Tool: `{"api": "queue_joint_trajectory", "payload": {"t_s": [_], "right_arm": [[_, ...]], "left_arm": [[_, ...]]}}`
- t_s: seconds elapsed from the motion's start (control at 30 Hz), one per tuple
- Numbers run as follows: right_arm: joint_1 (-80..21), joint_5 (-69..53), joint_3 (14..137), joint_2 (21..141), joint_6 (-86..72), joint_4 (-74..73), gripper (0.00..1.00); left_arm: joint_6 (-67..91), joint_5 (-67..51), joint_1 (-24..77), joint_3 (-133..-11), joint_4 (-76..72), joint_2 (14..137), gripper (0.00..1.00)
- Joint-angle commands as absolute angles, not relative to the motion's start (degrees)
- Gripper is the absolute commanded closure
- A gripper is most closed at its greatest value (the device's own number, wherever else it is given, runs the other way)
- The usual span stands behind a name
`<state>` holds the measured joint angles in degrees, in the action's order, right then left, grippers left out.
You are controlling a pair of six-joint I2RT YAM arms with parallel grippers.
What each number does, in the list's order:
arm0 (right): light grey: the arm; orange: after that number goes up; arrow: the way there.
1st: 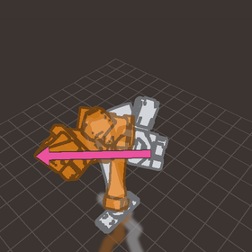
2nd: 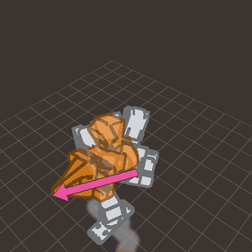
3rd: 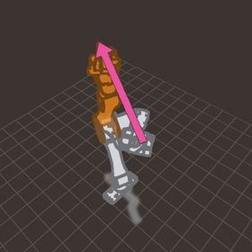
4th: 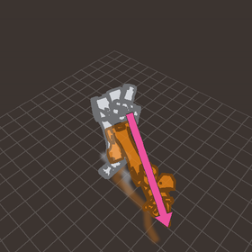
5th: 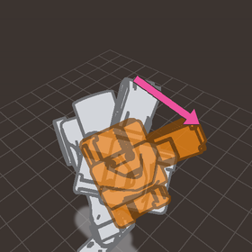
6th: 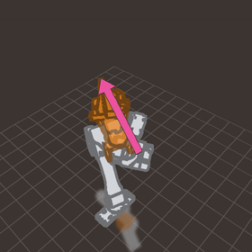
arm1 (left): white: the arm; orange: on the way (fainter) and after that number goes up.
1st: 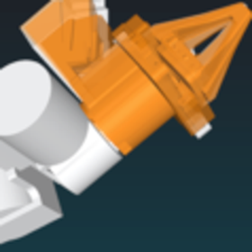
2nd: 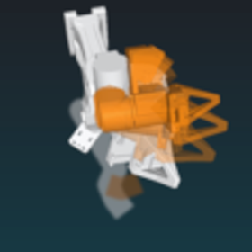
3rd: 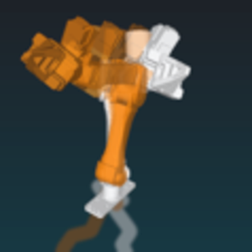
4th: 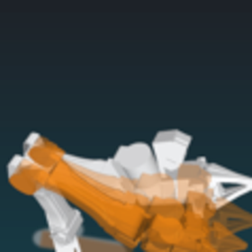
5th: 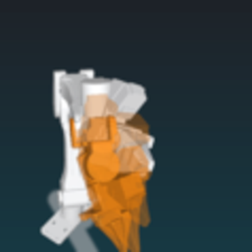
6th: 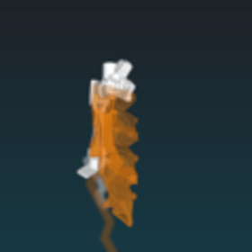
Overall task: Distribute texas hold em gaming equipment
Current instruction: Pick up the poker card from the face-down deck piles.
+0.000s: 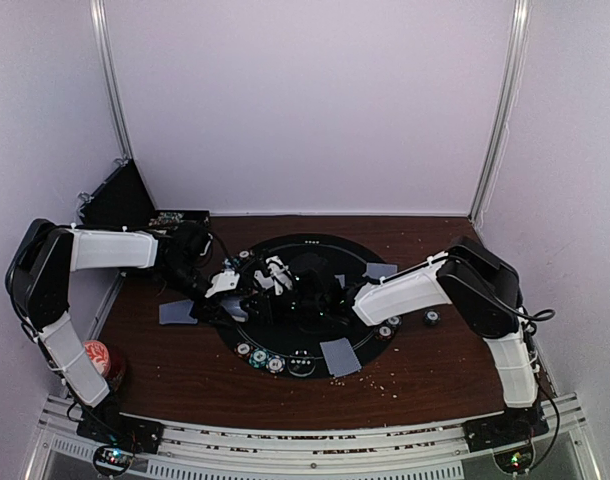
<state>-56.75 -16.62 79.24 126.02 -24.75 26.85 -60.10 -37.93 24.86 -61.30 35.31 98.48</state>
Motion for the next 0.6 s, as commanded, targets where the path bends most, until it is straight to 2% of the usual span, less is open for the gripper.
{"api": "queue_joint_trajectory", "payload": {"t_s": [0.0,0.27,0.3,0.47,0.57], "right_arm": [[-55.8,-12.9,77.8,123.7,-23.2,24.9,0.57],[-55.6,-14.0,76.0,121.3,-23.0,25.6,0.66],[-55.6,-15.0,75.9,121.2,-23.0,26.2,0.72],[-55.8,-20.6,76.1,121.8,-24.1,29.0,0.78],[-55.8,-22.4,76.2,121.8,-24.5,29.2,0.87]], "left_arm": [[-60.9,-39.9,25.3,-61.4,35.6,98.3,0.53],[-60.8,-39.8,25.3,-61.5,35.6,98.5,0.53],[-60.8,-39.8,25.3,-61.5,35.6,98.5,0.53],[-60.7,-39.7,25.3,-61.6,35.7,98.5,0.53],[-60.7,-39.7,25.3,-61.6,35.6,98.5,0.53]]}}
